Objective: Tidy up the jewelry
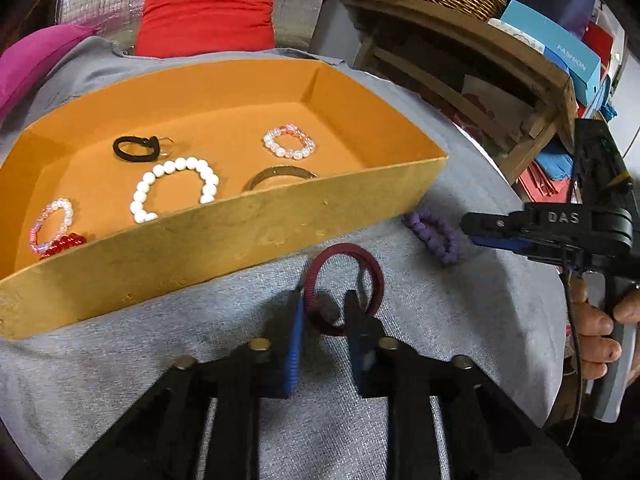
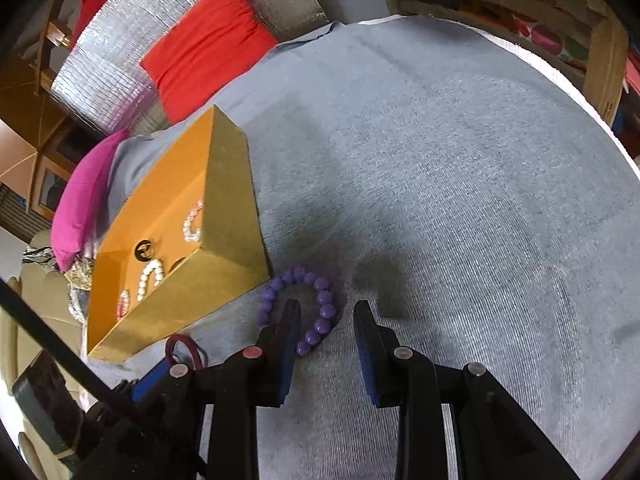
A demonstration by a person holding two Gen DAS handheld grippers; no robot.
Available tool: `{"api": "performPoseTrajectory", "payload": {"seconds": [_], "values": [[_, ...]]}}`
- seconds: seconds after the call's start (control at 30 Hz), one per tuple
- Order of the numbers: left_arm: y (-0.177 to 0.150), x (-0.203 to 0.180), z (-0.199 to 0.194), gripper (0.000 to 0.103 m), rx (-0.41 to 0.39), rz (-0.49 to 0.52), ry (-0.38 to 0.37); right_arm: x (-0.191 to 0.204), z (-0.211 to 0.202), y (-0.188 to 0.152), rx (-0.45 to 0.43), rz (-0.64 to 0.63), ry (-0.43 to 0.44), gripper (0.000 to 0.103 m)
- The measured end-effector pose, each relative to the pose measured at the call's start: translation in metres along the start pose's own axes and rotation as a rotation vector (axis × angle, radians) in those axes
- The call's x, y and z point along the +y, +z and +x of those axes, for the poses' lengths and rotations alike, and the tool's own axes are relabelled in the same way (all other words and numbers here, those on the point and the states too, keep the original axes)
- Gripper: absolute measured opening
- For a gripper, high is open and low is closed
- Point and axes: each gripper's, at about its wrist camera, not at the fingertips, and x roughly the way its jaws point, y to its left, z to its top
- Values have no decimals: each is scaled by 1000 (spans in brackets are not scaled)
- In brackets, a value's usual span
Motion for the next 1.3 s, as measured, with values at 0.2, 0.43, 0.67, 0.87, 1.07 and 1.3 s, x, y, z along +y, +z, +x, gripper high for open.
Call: {"api": "performPoseTrajectory", "payload": {"seconds": [0.2,0.43,0.67,0.87,1.07,1.3], "values": [[-1,-8,2,7,0,40,-9,11,15,2,-1,-33,-50,30],[-6,-13,-4,7,0,76,12,35,23,-6,-40,-143,-130,14],[-12,5,-23,7,-3,74,71,50,22,-19,-14,-188,-112,11],[-26,29,-42,7,8,81,133,72,17,-44,43,-240,8,11],[-35,53,-54,7,22,55,187,100,21,-66,115,-327,81,11],[-40,71,-62,26,27,47,234,82,11,-50,88,-275,38,21]]}}
